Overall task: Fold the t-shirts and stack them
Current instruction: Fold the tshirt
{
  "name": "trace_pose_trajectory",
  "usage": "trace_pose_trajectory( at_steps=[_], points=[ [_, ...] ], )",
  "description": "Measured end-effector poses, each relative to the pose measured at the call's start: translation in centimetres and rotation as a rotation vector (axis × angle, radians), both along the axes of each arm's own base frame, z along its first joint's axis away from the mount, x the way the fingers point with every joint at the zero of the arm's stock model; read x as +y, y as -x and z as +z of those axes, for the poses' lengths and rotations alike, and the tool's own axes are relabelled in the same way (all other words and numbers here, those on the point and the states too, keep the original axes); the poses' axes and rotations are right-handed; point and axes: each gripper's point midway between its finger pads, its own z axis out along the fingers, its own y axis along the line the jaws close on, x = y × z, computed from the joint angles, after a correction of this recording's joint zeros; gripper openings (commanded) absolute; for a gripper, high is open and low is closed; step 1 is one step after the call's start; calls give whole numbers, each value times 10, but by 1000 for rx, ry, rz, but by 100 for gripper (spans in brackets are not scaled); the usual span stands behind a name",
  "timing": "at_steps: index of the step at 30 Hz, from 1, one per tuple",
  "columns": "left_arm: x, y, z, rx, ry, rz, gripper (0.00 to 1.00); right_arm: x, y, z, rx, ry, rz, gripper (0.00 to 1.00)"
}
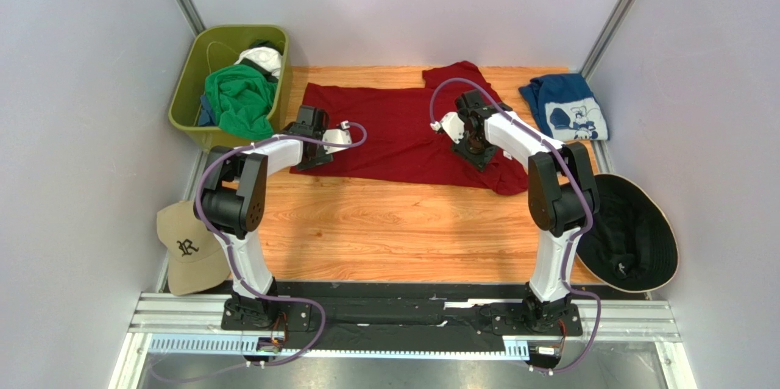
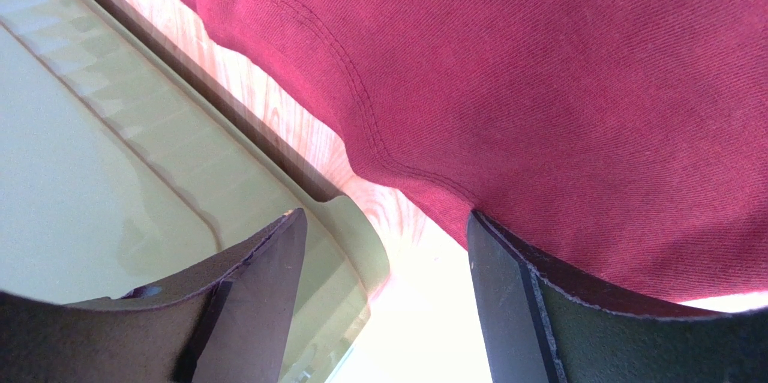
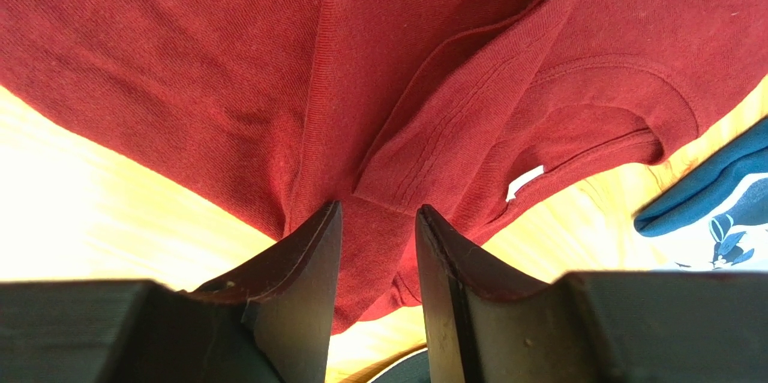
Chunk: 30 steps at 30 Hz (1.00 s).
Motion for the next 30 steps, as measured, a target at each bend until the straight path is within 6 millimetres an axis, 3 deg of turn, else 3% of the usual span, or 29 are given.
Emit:
trace_pose_trajectory(
  at_steps=[10, 19, 30],
  points=[
    [0, 0, 0, -1, -1, 0, 75, 1, -2, -3, -3, 2, 0, 41],
    [0, 0, 0, -1, -4, -2, 75, 0, -5, -20, 27, 19, -1, 38],
    [0, 0, 0, -3, -7, -1, 75, 1, -16, -16, 3, 31, 0, 7]
  ],
)
